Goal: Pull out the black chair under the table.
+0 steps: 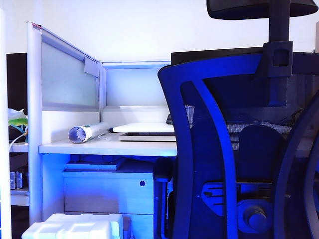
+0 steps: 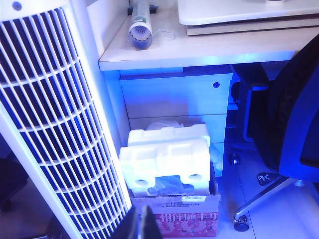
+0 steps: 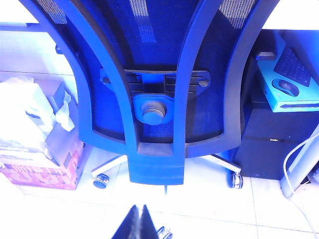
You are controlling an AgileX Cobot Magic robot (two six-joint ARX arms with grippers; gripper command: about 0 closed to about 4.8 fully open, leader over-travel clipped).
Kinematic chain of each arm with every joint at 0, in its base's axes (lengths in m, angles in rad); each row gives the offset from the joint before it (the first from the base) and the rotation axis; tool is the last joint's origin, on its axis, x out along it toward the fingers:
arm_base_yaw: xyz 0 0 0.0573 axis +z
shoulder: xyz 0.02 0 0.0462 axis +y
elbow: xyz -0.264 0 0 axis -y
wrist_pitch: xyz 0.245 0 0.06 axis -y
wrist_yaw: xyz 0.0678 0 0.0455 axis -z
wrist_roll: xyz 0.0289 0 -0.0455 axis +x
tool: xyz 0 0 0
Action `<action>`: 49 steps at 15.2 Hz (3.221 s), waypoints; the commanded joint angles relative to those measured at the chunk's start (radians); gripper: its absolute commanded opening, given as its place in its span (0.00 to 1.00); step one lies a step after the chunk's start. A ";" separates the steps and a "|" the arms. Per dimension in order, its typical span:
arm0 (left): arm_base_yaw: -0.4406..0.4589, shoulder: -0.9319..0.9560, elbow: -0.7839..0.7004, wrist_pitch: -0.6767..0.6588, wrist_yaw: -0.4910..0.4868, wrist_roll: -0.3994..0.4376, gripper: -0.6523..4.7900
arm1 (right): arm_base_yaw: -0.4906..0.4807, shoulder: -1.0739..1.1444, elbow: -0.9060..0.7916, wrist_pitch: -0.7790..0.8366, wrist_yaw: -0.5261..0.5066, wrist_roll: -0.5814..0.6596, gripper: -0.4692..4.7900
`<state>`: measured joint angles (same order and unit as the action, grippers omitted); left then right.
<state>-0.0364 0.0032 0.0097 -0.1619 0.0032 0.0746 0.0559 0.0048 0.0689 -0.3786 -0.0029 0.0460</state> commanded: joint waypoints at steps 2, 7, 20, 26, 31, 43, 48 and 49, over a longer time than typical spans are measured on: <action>0.001 0.000 -0.003 -0.024 -0.002 0.000 0.17 | 0.000 -0.003 -0.003 0.010 0.004 -0.002 0.07; 0.001 0.000 -0.003 -0.024 -0.002 0.000 0.17 | 0.001 -0.003 -0.003 0.010 0.003 -0.001 0.08; 0.001 0.000 -0.001 0.168 0.365 -0.004 0.16 | 0.001 0.043 0.266 0.179 -0.071 0.107 0.86; 0.000 0.000 -0.001 0.469 0.540 -0.156 0.16 | 0.001 0.426 0.446 0.355 -0.138 0.119 1.00; 0.001 0.000 -0.001 0.480 0.540 -0.165 0.17 | 0.004 0.971 0.652 0.651 -0.160 0.119 1.00; 0.001 0.000 -0.002 0.463 0.539 -0.165 0.17 | 0.008 1.329 0.960 0.743 -0.153 0.117 0.64; 0.001 0.000 -0.002 0.463 0.539 -0.165 0.17 | 0.014 1.313 0.960 0.733 -0.156 0.107 0.07; 0.001 0.000 -0.002 0.463 0.539 -0.165 0.17 | 0.014 1.299 0.959 0.712 -0.156 0.107 0.07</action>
<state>-0.0364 0.0032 0.0086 0.2943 0.5388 -0.0868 0.0685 1.3285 1.0229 0.3420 -0.1669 0.0586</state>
